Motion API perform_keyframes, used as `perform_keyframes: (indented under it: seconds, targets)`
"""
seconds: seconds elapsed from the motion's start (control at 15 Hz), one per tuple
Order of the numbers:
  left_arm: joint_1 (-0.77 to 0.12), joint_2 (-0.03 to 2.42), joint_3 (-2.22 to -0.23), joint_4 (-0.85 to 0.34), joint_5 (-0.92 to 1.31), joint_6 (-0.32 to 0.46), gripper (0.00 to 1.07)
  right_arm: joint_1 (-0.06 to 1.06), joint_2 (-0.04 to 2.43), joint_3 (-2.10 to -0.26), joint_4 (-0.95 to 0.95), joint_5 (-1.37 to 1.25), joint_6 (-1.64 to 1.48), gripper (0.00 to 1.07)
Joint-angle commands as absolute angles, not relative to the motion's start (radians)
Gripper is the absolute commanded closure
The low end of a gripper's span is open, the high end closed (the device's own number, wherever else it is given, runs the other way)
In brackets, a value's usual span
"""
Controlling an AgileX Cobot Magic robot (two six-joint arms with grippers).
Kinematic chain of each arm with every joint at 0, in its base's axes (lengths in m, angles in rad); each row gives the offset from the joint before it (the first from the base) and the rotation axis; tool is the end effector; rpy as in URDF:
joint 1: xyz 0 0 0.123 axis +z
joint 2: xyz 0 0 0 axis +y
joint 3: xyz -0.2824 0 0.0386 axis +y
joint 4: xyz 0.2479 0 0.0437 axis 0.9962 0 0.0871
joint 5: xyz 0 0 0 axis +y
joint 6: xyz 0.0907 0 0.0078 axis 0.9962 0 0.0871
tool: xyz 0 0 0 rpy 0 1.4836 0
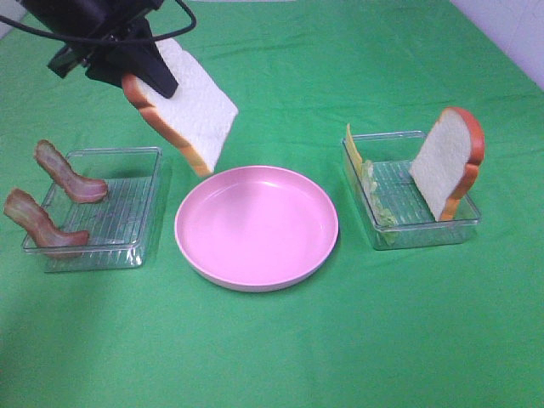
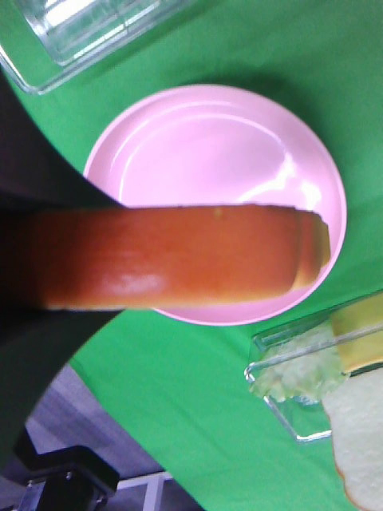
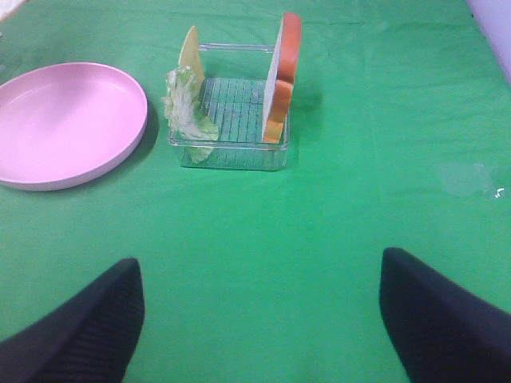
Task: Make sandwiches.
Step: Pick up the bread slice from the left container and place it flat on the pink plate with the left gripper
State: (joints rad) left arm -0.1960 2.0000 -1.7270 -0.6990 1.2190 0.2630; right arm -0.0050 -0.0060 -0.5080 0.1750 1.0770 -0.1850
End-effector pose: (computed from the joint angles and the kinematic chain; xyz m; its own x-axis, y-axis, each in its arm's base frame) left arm 0.4030 -0.1361 0.2689 -0.9532 0.1739 -0.2473 0.2903 0.7547 -0.5883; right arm -0.0080 0.0140 0.2790 -0.4366 -0.0978 -0.8943 -0.1769 0.9840 -0.0213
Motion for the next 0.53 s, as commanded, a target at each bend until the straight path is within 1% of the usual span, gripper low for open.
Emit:
perform_keyframes:
  seconds: [0.07, 0.13, 0.2, 0.27, 0.33, 0.53]
  targets:
    - [-0.194, 2.077, -1.704, -0.837, 1.242, 0.34, 1.07, -0.01, -0.012, -0.507, 0.173, 1.068, -0.178, 0.31]
    - [-0.194, 2.139, -1.704, -0.938, 1.242, 0.378, 1.07, -0.01, -0.012, -0.507, 0.173, 1.068, -0.178, 0.31]
    - [-0.198, 2.175, -1.704, -0.995, 1.243, 0.404, 1.07, -0.01, -0.012, -0.507, 0.173, 1.068, -0.178, 0.31]
    - [-0.198, 2.175, -1.704, -0.995, 1.243, 0.404, 1.07, -0.01, -0.012, -0.507, 0.173, 1.068, -0.178, 0.31]
    - [-0.211, 2.21, -1.704, -1.024, 1.241, 0.416, 1.07, -0.01, -0.012, -0.507, 0.173, 1.068, -0.178, 0.31]
    - [-0.259, 2.254, -1.704, -1.016, 1.222, 0.426, 1.07, -0.01, -0.012, -0.507, 0.176, 1.068, -0.178, 0.31]
